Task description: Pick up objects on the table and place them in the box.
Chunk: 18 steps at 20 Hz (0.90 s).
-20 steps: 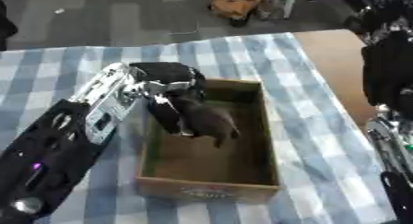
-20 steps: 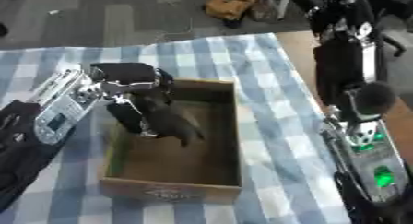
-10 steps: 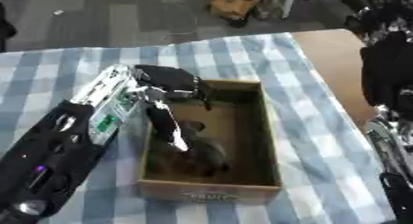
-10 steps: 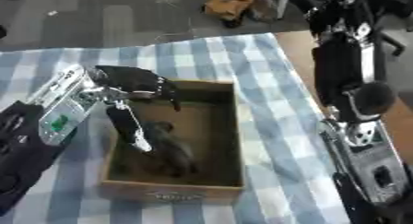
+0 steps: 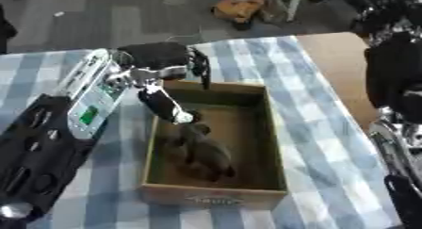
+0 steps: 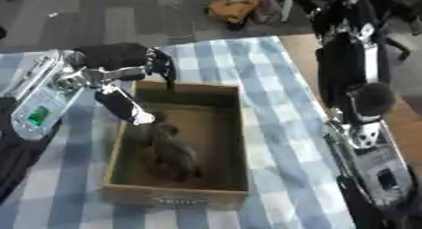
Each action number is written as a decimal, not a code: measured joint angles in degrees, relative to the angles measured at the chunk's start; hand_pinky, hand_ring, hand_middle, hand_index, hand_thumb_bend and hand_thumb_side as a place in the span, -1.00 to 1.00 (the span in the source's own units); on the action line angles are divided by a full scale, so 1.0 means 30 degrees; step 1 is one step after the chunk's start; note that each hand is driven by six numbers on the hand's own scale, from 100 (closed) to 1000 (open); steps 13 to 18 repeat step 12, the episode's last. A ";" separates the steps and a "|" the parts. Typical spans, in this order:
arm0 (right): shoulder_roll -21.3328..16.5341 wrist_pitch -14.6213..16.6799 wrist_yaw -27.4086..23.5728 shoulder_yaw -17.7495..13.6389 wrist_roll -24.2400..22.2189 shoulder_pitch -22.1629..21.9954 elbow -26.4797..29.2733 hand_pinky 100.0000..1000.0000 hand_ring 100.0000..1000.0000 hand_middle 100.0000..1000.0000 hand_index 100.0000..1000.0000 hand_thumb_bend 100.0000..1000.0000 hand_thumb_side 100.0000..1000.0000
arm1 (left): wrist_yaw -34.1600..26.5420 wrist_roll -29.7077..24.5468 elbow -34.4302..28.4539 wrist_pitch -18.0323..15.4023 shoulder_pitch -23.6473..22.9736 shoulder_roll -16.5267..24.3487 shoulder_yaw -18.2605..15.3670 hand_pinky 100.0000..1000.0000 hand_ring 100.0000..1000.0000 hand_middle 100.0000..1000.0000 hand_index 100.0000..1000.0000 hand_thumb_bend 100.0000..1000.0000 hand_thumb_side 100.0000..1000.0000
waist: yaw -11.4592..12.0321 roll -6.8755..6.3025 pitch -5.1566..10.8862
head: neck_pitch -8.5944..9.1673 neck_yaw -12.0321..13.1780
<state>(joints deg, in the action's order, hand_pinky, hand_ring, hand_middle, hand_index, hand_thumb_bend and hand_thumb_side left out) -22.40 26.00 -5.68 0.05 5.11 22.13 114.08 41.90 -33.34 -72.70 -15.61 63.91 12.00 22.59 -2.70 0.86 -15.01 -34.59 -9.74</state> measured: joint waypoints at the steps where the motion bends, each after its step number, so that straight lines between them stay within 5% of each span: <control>1: 0.0000 0.0023 0.0000 -0.0005 0.0036 -0.0013 0.0000 0.78 1.00 0.34 0.80 0.84 0.67 | -0.0249 0.0166 -0.0285 0.0224 -0.0127 0.0097 -0.0175 0.20 0.31 0.27 0.24 -0.64 -0.70 | 0.0072 0.0037 0.0044 | -0.0020 -0.0033; 12: -0.0008 0.0192 0.0008 -0.0207 0.0381 -0.0445 0.0000 0.77 1.00 0.35 0.79 0.86 0.62 | -0.3241 0.2007 -0.4192 0.2727 -0.1633 0.2183 -0.2013 0.11 0.18 0.16 0.13 -0.96 -0.88 | 0.0887 0.0389 0.0435 | -0.0409 -0.0612; 18: -0.0008 0.0192 0.0008 -0.0207 0.0381 -0.0445 0.0000 0.77 1.00 0.35 0.79 0.86 0.62 | -0.3241 0.2007 -0.4192 0.2727 -0.1633 0.2183 -0.2013 0.11 0.18 0.16 0.13 -0.96 -0.88 | 0.0887 0.0389 0.0435 | -0.0409 -0.0612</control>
